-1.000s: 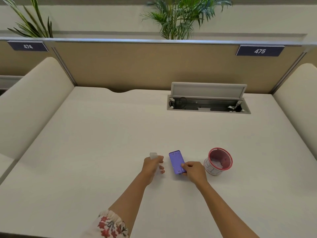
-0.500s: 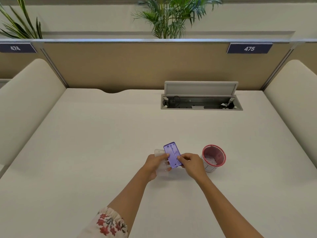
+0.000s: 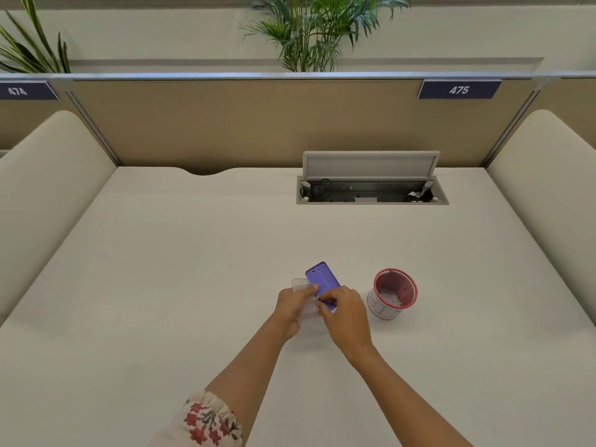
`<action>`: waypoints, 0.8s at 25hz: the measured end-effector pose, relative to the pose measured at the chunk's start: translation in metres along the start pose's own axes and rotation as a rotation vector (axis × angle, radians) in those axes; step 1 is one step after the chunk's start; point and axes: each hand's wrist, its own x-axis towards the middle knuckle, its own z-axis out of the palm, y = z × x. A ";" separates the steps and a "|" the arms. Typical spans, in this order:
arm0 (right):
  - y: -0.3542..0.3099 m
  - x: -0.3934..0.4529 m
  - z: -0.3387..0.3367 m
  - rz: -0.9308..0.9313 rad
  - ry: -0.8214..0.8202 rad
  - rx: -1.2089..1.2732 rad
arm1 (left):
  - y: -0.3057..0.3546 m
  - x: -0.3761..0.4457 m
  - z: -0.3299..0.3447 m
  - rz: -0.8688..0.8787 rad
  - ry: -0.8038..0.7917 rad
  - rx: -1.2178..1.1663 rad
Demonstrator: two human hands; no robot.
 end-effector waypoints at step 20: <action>0.046 0.028 -0.094 0.286 0.277 -0.015 | 0.003 -0.003 -0.005 0.035 0.124 -0.184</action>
